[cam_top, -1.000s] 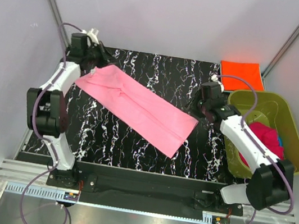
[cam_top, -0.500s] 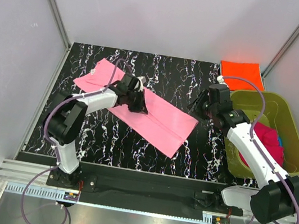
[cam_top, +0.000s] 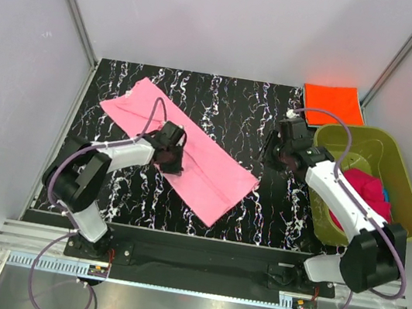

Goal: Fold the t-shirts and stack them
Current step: Fold the tshirt

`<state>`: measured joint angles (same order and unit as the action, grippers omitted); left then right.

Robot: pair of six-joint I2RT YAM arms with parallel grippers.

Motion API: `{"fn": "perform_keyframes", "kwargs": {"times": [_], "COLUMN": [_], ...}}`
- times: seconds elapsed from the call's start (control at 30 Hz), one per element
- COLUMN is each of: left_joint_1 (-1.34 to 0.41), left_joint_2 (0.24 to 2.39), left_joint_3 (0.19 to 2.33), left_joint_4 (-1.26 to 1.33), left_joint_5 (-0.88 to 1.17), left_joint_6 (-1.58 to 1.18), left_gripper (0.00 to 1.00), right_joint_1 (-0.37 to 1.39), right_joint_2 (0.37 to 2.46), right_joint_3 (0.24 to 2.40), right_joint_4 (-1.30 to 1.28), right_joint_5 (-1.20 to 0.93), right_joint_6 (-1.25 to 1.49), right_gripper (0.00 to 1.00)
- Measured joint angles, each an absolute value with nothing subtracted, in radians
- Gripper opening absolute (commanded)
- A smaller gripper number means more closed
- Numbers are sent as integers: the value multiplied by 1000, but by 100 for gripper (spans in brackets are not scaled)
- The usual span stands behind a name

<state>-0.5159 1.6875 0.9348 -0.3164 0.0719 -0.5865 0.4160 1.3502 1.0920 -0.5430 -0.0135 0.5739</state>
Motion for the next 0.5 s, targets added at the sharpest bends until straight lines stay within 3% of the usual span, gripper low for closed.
{"fn": "perform_keyframes", "kwargs": {"times": [0.13,0.2,0.23,0.33,0.5], "left_joint_1": [-434,-381,-352,-300,-271], "left_joint_2": [1597,1547,1523,1471,1477], "left_joint_3": [853,817,805,809,946], "left_joint_4": [-358,-389,-413,-466,-509], "left_joint_5": [8,-21,-32,-49,-27], "left_joint_6": [-574,-571,-568,-559,-534], "left_gripper": [0,0,0,0,1], "right_joint_1": [414,407,402,396,414], "right_joint_2": [1427,1466,1491,1565,1663], "right_joint_3": [1093,1095,1097,1113,1168], "right_joint_4": [-612,-635,-645,-659,-663], "right_joint_5": [-14,-31,-49,-98,-213], "right_joint_6": [514,480,465,440,432], "right_gripper": [41,34,22,6,2]}}
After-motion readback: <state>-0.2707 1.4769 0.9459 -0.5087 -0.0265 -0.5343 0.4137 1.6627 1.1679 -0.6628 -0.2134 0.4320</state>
